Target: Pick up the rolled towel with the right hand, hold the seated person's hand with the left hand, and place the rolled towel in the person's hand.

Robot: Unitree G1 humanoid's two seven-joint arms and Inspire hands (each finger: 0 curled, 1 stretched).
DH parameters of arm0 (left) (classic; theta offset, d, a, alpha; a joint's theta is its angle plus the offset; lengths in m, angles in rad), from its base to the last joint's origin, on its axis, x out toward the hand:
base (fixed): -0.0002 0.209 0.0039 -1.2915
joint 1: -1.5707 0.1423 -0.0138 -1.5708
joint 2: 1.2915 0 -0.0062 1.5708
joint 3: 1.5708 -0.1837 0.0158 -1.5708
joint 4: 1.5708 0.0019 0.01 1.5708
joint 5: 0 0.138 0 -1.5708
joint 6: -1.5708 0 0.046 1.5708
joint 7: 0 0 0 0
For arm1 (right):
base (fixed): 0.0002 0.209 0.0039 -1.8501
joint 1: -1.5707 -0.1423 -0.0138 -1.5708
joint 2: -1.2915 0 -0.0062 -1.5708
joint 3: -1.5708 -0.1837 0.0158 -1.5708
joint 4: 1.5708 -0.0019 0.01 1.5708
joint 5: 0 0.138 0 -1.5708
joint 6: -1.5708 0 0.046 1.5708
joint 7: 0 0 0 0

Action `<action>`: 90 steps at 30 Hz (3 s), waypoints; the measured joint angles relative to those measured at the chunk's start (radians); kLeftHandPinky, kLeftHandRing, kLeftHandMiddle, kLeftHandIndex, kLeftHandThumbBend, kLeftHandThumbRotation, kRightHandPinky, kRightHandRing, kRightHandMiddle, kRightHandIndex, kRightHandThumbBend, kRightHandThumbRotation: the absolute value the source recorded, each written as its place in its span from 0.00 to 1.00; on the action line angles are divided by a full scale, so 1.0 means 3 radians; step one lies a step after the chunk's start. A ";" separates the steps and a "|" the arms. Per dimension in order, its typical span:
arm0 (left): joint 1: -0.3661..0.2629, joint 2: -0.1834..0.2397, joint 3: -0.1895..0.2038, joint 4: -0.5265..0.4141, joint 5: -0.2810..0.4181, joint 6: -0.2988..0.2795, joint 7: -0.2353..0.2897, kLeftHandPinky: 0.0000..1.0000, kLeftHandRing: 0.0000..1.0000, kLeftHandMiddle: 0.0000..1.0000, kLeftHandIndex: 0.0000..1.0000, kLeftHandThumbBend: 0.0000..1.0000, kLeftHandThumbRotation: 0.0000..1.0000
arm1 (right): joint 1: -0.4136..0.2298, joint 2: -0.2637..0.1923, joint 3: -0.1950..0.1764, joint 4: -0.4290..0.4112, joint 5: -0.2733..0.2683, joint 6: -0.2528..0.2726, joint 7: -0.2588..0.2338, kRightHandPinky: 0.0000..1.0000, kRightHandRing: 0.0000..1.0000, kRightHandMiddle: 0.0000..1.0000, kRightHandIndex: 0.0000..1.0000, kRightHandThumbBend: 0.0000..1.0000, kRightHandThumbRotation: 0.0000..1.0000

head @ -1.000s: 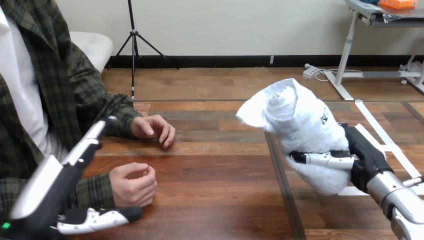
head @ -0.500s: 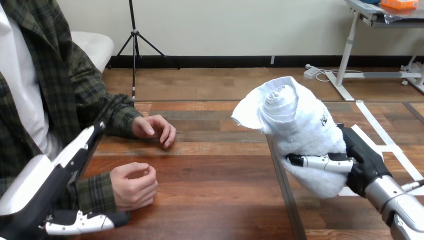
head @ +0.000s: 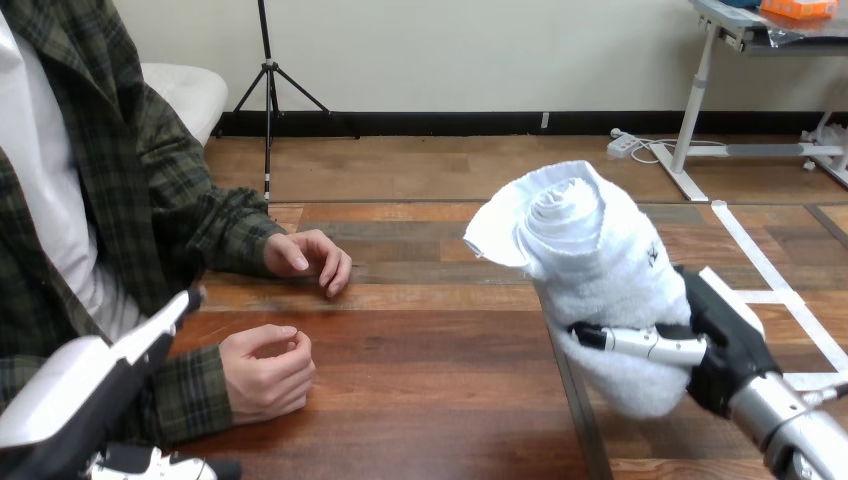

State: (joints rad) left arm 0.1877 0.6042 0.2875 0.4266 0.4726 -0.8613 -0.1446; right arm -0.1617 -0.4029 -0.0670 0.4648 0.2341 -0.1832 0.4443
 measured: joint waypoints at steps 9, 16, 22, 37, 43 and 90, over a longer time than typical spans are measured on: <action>-0.0056 0.0073 -0.0066 0.0222 0.0296 0.0022 0.0192 0.74 0.83 0.89 0.91 1.00 0.43 | 0.0236 0.0028 0.0000 -0.0350 0.0089 0.0230 -0.0001 0.03 0.07 0.13 0.17 0.68 0.00; -0.0192 0.0113 -0.0151 0.0389 0.0456 0.0017 0.0402 0.72 0.80 0.86 0.88 1.00 0.46 | 0.0382 0.0030 0.0000 -0.0600 0.0148 0.0396 -0.0009 0.03 0.07 0.12 0.16 0.63 0.00; -0.0342 0.0187 -0.0262 0.0548 0.0672 0.0039 0.0570 0.70 0.77 0.82 0.84 1.00 0.44 | 0.0483 0.0030 0.0000 -0.0808 0.0161 0.0509 -0.0028 0.03 0.06 0.11 0.14 0.56 0.00; -0.0605 0.0305 -0.0535 0.0785 0.1123 0.0212 0.1011 0.60 0.66 0.70 0.72 1.00 0.16 | 0.0609 0.0031 -0.0006 -0.1286 0.0380 0.0807 -0.0132 0.00 0.03 0.07 0.10 0.42 0.00; -0.0672 0.0332 -0.0618 0.0851 0.1220 0.0269 0.1180 0.57 0.64 0.68 0.70 1.00 0.11 | 0.0636 0.0030 -0.0012 -0.1495 0.0421 0.0892 -0.0185 0.00 0.03 0.07 0.10 0.42 0.00; -0.1398 0.0589 -0.1595 0.1925 0.1560 0.0242 0.2714 0.36 0.39 0.43 0.46 0.99 0.00 | 0.0639 0.0009 -0.0459 -0.2967 0.0852 0.1192 -0.0297 0.00 0.01 0.06 0.06 0.37 0.00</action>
State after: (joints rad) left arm -0.2318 0.7809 -0.1911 1.0041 0.9407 -0.7887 0.6696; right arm 0.0299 -0.4003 -0.2046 -0.4252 0.4897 0.1745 0.3551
